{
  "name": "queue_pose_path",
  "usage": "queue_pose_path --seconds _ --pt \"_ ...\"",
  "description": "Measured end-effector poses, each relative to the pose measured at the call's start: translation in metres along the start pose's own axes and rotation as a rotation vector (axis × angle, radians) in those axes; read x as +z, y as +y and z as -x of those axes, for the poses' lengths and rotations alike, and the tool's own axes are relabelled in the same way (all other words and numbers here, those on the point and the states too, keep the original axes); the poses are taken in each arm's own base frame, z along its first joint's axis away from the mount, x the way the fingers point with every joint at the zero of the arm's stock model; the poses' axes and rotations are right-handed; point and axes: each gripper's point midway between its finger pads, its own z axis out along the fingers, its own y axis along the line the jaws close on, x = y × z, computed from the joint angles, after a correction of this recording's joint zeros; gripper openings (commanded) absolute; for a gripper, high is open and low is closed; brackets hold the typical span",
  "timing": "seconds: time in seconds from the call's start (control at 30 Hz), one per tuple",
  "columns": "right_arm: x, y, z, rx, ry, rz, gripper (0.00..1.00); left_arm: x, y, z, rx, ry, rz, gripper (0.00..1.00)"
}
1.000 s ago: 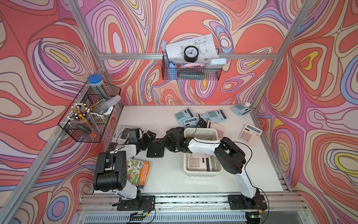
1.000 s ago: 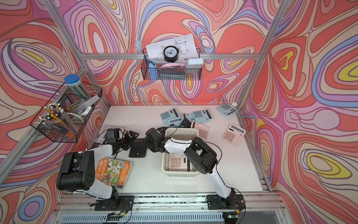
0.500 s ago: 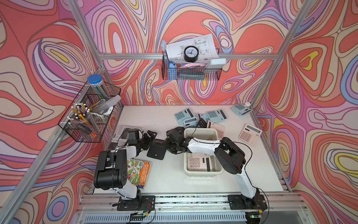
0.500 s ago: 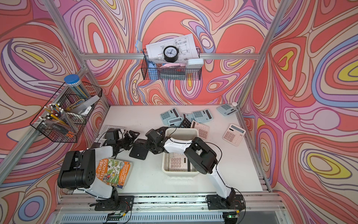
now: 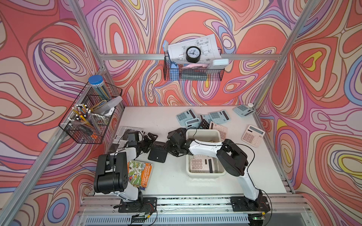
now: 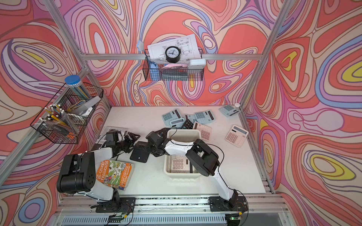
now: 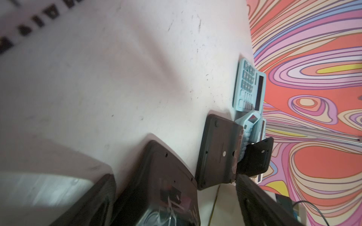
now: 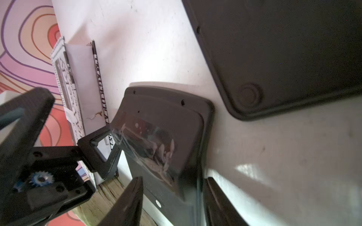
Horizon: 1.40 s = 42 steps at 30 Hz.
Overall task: Put the calculator in the storage box
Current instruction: Pick up the calculator at the center of the board.
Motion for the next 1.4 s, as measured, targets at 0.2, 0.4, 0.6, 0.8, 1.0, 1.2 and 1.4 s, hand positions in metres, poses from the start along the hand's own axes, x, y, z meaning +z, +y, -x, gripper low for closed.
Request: queue_pose_path --seconds 0.2,0.4,0.6,0.8,1.0,1.2,1.4 --pt "-0.012 0.027 -0.004 -0.028 0.015 0.0 0.64 -0.02 0.02 -0.018 0.0 0.042 0.171 0.95" --pt "-0.017 0.023 -0.008 -0.047 0.036 -0.046 0.76 -0.03 0.034 -0.023 0.012 0.044 0.265 0.95" --pt "-0.005 0.007 -0.015 -0.061 0.076 -0.104 0.79 -0.029 0.035 -0.025 0.035 0.04 0.284 0.95" --pt "0.021 0.013 -0.024 -0.07 0.141 -0.047 0.74 -0.018 0.028 -0.02 0.059 0.032 0.243 0.91" --pt "0.033 0.032 -0.028 -0.054 0.171 0.136 0.65 0.006 0.008 -0.013 0.057 0.035 0.072 0.88" --pt "0.029 0.036 -0.022 -0.081 0.14 0.166 0.42 0.008 -0.002 -0.011 0.043 0.022 -0.012 0.88" --pt "0.017 0.043 -0.019 -0.139 0.113 0.137 0.17 -0.007 0.004 -0.022 -0.002 0.038 0.034 0.92"
